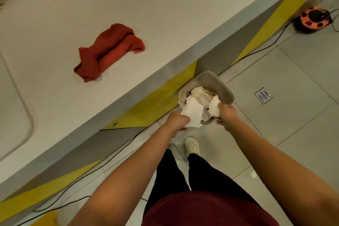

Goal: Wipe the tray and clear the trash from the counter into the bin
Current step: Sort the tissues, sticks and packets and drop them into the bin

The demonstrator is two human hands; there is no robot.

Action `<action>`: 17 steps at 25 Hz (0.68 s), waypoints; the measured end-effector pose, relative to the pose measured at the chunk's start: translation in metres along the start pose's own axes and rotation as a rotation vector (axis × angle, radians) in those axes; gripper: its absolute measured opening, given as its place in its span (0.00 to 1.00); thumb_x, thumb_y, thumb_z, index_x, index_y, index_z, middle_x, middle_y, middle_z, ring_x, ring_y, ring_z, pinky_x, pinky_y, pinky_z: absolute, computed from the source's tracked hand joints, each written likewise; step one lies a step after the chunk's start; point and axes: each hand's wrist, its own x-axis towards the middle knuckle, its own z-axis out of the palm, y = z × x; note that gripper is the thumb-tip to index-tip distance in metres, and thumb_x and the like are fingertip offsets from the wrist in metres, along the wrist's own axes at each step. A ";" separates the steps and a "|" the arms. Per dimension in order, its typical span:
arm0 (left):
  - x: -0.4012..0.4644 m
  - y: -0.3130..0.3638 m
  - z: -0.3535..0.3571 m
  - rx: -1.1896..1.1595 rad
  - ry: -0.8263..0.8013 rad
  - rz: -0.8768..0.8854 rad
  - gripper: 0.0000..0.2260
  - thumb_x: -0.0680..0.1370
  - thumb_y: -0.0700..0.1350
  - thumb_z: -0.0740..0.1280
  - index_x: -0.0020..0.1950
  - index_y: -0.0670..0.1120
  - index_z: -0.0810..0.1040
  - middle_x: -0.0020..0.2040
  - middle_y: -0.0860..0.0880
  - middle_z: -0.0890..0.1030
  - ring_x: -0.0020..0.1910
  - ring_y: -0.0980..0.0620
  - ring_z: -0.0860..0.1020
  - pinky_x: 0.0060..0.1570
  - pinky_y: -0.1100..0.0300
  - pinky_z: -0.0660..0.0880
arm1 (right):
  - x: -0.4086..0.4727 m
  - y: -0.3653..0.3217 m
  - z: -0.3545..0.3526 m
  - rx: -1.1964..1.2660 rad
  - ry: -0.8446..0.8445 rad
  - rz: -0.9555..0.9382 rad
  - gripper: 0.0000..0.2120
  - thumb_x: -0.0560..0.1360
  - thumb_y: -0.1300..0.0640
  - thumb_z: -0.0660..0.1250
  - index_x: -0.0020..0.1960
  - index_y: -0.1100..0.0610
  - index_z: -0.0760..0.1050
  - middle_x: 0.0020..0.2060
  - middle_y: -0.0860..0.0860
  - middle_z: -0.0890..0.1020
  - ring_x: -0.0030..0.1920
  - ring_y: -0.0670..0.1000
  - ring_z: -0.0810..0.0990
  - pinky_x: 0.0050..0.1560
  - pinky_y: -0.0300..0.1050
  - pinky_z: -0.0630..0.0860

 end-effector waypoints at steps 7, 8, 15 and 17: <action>0.054 0.006 0.016 0.020 -0.010 -0.024 0.21 0.76 0.38 0.64 0.68 0.43 0.69 0.66 0.44 0.74 0.57 0.46 0.74 0.42 0.59 0.75 | 0.020 -0.005 0.010 -0.015 -0.002 -0.087 0.26 0.76 0.50 0.63 0.70 0.57 0.62 0.65 0.58 0.72 0.58 0.59 0.75 0.44 0.49 0.78; 0.055 0.010 0.017 0.049 -0.039 -0.010 0.23 0.76 0.41 0.65 0.71 0.46 0.66 0.67 0.47 0.72 0.61 0.46 0.72 0.48 0.57 0.73 | 0.022 -0.008 0.009 -0.051 0.001 -0.102 0.28 0.76 0.49 0.63 0.73 0.56 0.59 0.68 0.57 0.69 0.63 0.60 0.73 0.54 0.52 0.76; 0.049 0.015 0.009 0.268 -0.024 0.117 0.17 0.77 0.43 0.64 0.66 0.45 0.73 0.64 0.45 0.76 0.62 0.47 0.74 0.52 0.58 0.70 | 0.009 -0.006 0.015 -0.200 -0.043 -0.228 0.18 0.75 0.57 0.64 0.64 0.56 0.69 0.60 0.56 0.74 0.58 0.58 0.76 0.60 0.55 0.74; 0.033 0.029 0.007 0.257 -0.032 0.209 0.16 0.76 0.41 0.64 0.64 0.45 0.74 0.62 0.46 0.77 0.59 0.48 0.76 0.50 0.59 0.71 | -0.004 -0.010 0.015 -0.192 -0.048 -0.312 0.15 0.75 0.59 0.64 0.61 0.57 0.70 0.53 0.55 0.76 0.51 0.55 0.77 0.55 0.53 0.75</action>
